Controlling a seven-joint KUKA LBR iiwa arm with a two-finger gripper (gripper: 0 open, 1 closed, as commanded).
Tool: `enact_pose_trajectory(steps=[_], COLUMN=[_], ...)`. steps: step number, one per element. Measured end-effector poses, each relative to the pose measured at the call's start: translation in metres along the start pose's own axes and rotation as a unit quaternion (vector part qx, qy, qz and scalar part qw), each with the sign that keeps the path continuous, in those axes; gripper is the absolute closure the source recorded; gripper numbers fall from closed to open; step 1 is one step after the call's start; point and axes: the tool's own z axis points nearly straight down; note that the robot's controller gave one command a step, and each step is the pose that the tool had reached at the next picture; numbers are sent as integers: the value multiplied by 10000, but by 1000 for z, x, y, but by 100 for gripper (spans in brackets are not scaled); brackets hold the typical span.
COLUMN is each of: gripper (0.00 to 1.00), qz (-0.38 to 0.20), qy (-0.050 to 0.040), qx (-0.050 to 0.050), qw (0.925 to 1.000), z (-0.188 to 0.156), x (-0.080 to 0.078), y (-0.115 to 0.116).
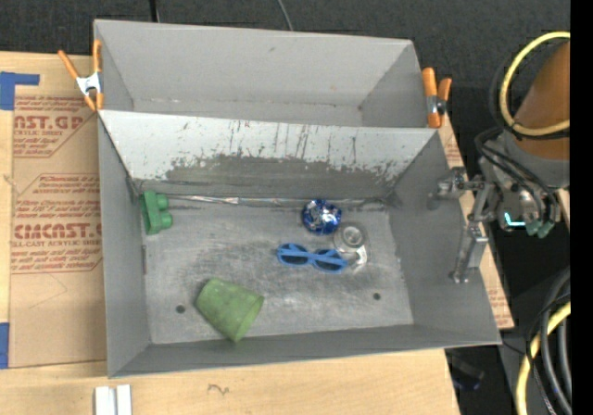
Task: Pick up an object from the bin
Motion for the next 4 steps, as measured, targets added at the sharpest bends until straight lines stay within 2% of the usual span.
enact_pose_trajectory(steps=[1,2,3,4], gripper=[0,0,0,100], qz=[-429,-1354,-1433,-1411], qy=[6,-80,-63,-62], qx=[-14,3,-1,8], qw=[9991,9908,9897,9900], z=[112,172,171,172], x=[-5,-54,-20,-21], y=[79,107,179,175])
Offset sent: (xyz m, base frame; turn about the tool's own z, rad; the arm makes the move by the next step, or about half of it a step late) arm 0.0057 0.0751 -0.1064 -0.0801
